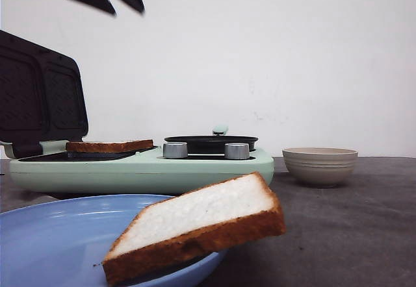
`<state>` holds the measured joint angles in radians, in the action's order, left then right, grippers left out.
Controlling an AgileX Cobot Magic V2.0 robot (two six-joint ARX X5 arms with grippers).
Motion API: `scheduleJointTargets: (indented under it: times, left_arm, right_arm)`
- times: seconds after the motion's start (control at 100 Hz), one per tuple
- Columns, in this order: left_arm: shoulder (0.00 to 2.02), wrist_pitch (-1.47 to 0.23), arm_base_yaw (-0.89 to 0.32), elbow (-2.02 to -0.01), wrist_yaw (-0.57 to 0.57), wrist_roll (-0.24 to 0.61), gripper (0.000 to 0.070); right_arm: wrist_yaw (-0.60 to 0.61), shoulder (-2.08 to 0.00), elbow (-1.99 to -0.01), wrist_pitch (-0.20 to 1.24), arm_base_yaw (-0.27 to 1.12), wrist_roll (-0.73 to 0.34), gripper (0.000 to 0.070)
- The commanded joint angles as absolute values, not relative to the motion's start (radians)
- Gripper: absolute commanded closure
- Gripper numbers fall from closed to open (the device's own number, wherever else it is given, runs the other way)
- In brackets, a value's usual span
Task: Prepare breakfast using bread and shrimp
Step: 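Reach the right gripper to the remaining bread slice on the plate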
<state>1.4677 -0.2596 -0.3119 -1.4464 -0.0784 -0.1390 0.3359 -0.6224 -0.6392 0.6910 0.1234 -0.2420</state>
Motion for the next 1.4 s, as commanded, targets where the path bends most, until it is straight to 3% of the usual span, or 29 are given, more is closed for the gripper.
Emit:
scheduleJointTargets:
  times: [0.0,0.36,0.46,0.55,0.82,0.97,1.2,1.39]
  left_arm:
    - [1.428,-0.277,-0.308,-1.467,-0.083,-0.102,0.0347]
    - [1.236,-0.5,-0.24,-1.441,-0.159,-0.065,0.0349]
    - [1.182,-0.514,-0.223,-1.398,-0.18,-0.055,0.0351]
    - [1.113,-0.501,-0.209,-1.332,-0.185,-0.054,0.0351]
    - [0.831,-0.402,-0.175,-0.977,-0.184,0.019,0.0351]
    - [0.683,-0.37,-0.173,-0.805,-0.184,0.072,0.0351]
    - [0.533,-0.42,-0.173,-0.697,-0.173,0.099,0.0351]
    - [0.49,-0.504,-0.173,-0.696,-0.153,0.09,0.035]
  right_arm:
    - [0.333,-0.625,-0.655,0.682,0.127,-0.236,0.07]
    - [0.371,-0.627,-0.655,0.714,0.127,-0.236,0.07]
    - [0.421,-0.627,-0.654,0.744,0.128,-0.241,0.0645]
    - [0.445,-0.631,-0.654,0.758,0.134,-0.256,0.0591]
    - [0.559,-0.687,-0.638,0.727,0.186,-0.326,0.0562]
    - [0.609,-0.736,-0.549,0.604,0.262,-0.425,0.0562]
    - [0.659,-0.857,-0.384,0.284,0.448,-0.651,0.0557]
    - [0.665,-0.987,-0.366,0.094,0.575,-0.749,0.041]
